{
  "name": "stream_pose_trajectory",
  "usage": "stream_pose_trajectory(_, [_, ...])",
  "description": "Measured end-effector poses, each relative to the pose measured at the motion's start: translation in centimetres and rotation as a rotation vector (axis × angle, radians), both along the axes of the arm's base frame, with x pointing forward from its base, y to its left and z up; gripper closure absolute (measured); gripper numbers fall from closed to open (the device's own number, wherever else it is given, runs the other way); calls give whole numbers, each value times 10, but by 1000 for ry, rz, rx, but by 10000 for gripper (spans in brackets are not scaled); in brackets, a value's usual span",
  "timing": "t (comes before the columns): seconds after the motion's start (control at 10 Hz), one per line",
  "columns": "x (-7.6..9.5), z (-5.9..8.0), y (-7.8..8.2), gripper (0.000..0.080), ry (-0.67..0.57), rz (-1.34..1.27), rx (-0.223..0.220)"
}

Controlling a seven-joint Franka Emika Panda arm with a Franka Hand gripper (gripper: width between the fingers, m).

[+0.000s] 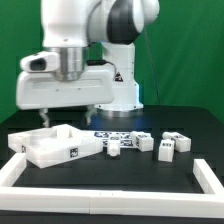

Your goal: Assemble one leg

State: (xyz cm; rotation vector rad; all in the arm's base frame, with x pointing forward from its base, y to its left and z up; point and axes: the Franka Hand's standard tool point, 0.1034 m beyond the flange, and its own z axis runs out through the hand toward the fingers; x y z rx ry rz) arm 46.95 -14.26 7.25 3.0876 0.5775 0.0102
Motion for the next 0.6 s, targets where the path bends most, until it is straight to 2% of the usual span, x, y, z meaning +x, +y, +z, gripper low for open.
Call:
stream_pose_trajectory(0.2, [2,-6,-33,151,-24,61,-15])
stream_pose_trajectory(0.5, [1,-7,-32,151,-19,49,-14])
stream_pose_trajectory(0.6, [-1,-9,-35,151,-17,89,-18])
